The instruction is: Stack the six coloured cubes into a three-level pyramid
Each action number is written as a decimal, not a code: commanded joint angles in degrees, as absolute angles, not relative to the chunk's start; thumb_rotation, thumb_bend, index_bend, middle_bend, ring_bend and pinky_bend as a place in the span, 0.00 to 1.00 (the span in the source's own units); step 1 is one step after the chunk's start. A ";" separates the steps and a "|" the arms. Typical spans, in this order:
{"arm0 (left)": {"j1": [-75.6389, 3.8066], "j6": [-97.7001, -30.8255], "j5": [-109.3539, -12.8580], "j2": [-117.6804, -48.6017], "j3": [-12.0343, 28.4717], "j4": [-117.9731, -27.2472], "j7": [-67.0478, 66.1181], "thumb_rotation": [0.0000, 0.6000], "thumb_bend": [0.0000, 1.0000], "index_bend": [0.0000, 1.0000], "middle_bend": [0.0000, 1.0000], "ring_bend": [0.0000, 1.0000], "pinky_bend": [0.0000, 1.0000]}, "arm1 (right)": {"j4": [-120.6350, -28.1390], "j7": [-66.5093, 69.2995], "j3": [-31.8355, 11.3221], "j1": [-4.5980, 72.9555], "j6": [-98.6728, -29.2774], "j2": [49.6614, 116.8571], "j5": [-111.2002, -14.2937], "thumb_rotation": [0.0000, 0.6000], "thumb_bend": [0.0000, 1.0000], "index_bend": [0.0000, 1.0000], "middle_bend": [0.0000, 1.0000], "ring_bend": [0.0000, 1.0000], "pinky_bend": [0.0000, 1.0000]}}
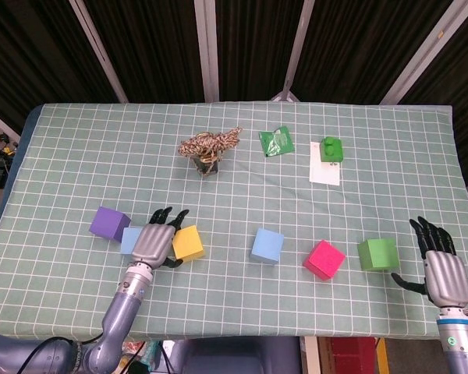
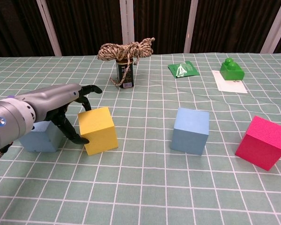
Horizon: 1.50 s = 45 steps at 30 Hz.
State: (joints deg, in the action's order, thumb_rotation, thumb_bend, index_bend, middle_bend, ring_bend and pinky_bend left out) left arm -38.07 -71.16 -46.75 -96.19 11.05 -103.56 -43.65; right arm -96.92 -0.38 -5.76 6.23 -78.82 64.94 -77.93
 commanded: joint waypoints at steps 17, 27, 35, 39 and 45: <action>-46.49 -56.34 -50.49 -90.92 15.60 -95.27 -38.64 1.00 0.37 0.07 0.38 0.01 0.03 | -96.94 -0.27 -6.01 6.46 -78.20 64.96 -76.94 1.00 0.16 0.00 0.00 0.00 0.00; -49.66 -49.26 -52.72 -91.65 16.12 -85.85 -31.60 1.00 0.37 0.07 0.31 0.01 0.03 | -96.94 -0.44 -6.08 6.50 -78.16 65.02 -76.63 1.00 0.16 0.00 0.00 0.00 0.00; -51.51 -46.69 -54.40 -92.91 16.07 -82.06 -27.62 1.00 0.37 0.07 0.28 0.01 0.03 | -96.96 -0.75 -6.05 6.56 -78.06 65.20 -76.48 1.00 0.16 0.00 0.00 0.00 0.00; -52.18 -45.95 -54.96 -93.78 15.90 -81.08 -25.91 1.00 0.37 0.07 0.28 0.01 0.03 | -96.95 -0.83 -6.17 6.58 -78.03 65.23 -76.20 1.00 0.16 0.00 0.00 0.00 0.00; -52.78 -45.31 -56.46 -94.04 15.32 -80.58 -23.94 1.00 0.37 0.07 0.27 0.01 0.03 | -96.95 -0.76 -6.18 6.58 -77.95 65.22 -76.03 1.00 0.16 0.00 0.00 0.00 0.00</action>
State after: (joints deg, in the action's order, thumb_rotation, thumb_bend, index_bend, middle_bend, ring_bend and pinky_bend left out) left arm -52.66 -45.48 -56.28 -94.06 15.48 -80.67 -24.14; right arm -96.96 -0.76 -6.18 6.58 -77.96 65.22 -76.02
